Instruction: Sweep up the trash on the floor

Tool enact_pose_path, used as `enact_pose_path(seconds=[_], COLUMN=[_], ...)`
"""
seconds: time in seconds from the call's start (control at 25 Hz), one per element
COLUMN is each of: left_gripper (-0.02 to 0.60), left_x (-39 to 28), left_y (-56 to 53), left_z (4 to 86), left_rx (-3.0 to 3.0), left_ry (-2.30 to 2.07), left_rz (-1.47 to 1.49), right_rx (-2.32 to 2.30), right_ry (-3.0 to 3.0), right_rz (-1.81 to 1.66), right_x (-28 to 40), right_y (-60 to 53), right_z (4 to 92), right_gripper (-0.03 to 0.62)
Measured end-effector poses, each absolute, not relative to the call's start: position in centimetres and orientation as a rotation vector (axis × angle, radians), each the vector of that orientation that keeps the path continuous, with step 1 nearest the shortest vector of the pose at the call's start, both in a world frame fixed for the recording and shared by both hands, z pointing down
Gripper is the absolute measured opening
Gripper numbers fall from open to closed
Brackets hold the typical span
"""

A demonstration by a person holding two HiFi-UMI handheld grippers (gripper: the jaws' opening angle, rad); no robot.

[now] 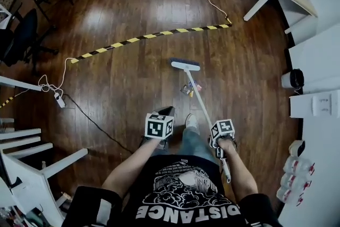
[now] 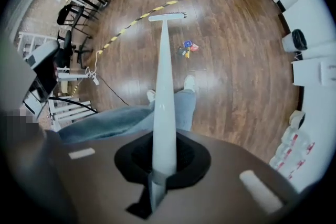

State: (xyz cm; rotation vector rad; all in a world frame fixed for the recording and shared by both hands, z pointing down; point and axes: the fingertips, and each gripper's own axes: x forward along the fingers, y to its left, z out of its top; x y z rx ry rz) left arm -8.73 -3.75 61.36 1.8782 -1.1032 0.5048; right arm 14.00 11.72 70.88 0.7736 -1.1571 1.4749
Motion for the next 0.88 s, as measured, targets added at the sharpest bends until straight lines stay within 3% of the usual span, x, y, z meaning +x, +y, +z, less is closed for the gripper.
enact_pose_path(seconds=[0.36,0.88], left_gripper=[0.006,0.006], left_x=[-6.5,0.9], left_y=[0.6,8.1], left_z=[61.3,59.6], left_rx=[1.923,2.001], left_ry=[-1.014,-1.026], left_rz=[0.521,0.522], right_rx=[0.868,0.944], right_ry=[-1.327,-1.476], right_rz=[1.546,1.558], right_x=[9.9,13.6], right_y=[11.3,18.6], right_z=[67.7,65.9], right_gripper=[0.0,0.0])
